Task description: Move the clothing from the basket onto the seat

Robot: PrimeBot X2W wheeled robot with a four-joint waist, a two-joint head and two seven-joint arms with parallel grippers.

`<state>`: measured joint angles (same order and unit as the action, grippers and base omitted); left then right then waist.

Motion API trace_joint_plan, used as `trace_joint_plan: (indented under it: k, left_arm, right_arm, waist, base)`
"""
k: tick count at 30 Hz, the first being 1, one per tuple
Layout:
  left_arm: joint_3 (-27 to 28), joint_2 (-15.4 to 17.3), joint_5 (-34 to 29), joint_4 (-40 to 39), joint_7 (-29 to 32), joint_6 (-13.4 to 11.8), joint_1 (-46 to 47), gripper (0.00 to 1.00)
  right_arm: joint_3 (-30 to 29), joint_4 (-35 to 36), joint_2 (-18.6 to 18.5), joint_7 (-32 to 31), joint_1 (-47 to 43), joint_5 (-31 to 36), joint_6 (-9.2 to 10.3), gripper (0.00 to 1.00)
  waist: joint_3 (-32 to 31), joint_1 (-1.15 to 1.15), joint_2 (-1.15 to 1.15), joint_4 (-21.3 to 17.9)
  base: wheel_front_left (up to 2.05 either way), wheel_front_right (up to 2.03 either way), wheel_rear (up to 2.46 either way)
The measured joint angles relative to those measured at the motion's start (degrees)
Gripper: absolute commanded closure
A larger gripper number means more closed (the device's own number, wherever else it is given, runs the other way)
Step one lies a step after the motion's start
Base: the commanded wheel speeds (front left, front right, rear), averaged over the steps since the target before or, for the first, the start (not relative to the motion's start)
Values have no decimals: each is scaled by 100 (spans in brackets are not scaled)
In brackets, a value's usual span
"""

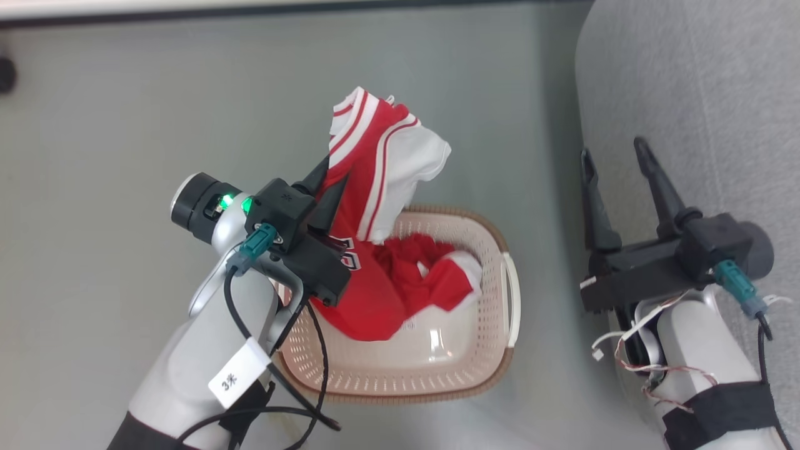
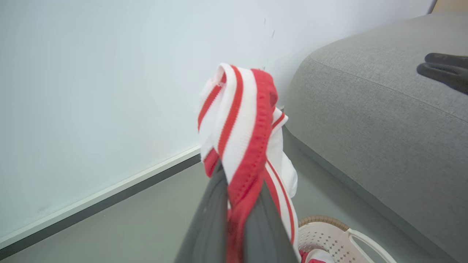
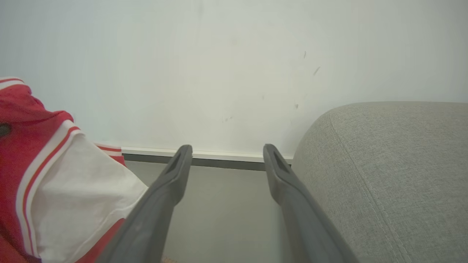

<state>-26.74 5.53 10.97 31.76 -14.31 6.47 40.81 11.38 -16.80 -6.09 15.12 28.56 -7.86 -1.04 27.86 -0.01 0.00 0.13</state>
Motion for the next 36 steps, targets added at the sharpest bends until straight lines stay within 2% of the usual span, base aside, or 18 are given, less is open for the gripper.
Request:
trace_joint_plan:
  k: [6, 14, 23, 36]
  left_arm:
    - [102, 8, 66, -401, -1, 12, -149, 100]
    - [272, 64, 320, -500, -2, 15, -216, 100]
    - [359, 54, 345, -224, -16, 15, 15, 100]
    - [73, -167, 408, 370, 252, 59, 140, 100]
  right_arm:
    - [12, -246, 33, -1, -219, -26, -70, 0]
    - [215, -563, 86, -26, -419, -77, -285, 0]
    - [812, -989, 194, -41, -462, -77, -497, 0]
    - [1796, -1239, 260, -42, -492, -444, -604, 0]
  waist:
    - [-489, 0, 0, 51]
    - [-1137, -1, -1, 76]
    - [-1867, -1, 0, 48]
    - [-2869, 0, 0, -14]
  base:
    - [0, 0, 0]
    - [0, 0, 0]
    - [0, 0, 0]
    - [0, 0, 0]
